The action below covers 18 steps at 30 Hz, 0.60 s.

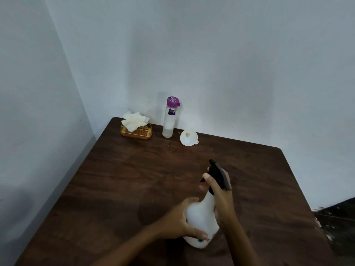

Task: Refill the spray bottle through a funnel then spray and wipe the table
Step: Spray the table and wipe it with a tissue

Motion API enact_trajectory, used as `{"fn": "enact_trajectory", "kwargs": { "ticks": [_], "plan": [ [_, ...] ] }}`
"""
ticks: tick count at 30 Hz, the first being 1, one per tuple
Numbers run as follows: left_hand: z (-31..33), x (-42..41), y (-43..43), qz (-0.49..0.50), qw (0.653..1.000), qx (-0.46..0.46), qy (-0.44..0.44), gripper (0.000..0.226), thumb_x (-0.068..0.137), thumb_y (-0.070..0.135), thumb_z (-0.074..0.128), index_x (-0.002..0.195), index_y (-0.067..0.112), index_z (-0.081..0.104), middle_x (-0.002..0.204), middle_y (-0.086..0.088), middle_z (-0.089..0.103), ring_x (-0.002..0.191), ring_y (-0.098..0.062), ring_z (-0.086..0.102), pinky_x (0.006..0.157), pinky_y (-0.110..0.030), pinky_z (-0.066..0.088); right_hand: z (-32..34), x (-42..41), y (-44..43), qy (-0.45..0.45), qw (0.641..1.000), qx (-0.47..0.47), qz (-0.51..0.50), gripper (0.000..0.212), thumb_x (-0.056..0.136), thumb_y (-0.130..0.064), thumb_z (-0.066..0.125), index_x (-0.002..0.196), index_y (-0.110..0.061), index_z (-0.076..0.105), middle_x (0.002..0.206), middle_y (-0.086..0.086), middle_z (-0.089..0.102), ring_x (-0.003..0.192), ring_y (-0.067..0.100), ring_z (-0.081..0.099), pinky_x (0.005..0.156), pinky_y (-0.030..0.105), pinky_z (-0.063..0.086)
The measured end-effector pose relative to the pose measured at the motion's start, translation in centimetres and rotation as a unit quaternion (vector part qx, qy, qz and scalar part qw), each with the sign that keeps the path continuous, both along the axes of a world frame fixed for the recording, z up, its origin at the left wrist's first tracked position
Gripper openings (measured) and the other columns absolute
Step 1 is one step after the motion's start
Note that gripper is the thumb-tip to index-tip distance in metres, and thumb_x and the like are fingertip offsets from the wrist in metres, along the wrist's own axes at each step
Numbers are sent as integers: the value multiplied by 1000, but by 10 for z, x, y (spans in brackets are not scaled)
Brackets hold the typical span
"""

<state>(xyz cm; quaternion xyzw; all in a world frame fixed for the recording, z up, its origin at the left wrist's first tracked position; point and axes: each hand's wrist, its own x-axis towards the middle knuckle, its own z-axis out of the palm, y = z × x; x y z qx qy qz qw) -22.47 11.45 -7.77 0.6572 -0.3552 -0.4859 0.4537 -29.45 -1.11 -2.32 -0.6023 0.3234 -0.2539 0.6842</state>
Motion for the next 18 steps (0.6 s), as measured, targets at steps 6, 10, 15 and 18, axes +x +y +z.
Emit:
{"fn": "enact_trajectory", "kwargs": {
  "ticks": [6,10,15,18],
  "plan": [
    [17,-17,-7,-63,998,1,-4,68,72,42,78,131,40,43,129,13,57,116,-6,55,101,-37,47,2,-11,-27,-28,991,91,99,28,85,8,52,111,5,60,104,25,68,100,34,66,89,42,54],
    [23,-30,-3,-86,992,-2,92,55,89,23,63,137,32,38,137,7,51,123,-6,51,105,-29,43,-2,-1,-32,72,974,122,175,23,86,-1,53,106,7,62,99,28,68,96,39,66,89,44,51],
    [11,-43,5,-65,988,10,143,70,94,29,55,147,29,9,148,9,30,131,-7,37,100,-20,41,-18,21,-7,229,952,24,200,23,89,-16,58,86,5,67,69,17,66,62,24,64,63,31,54],
    [1,-42,9,-55,985,15,161,82,90,37,58,149,31,2,154,6,25,138,-11,31,113,-36,32,-27,24,1,259,951,6,167,22,87,-18,62,77,1,67,61,13,59,52,19,54,49,28,46]
  ]
}}
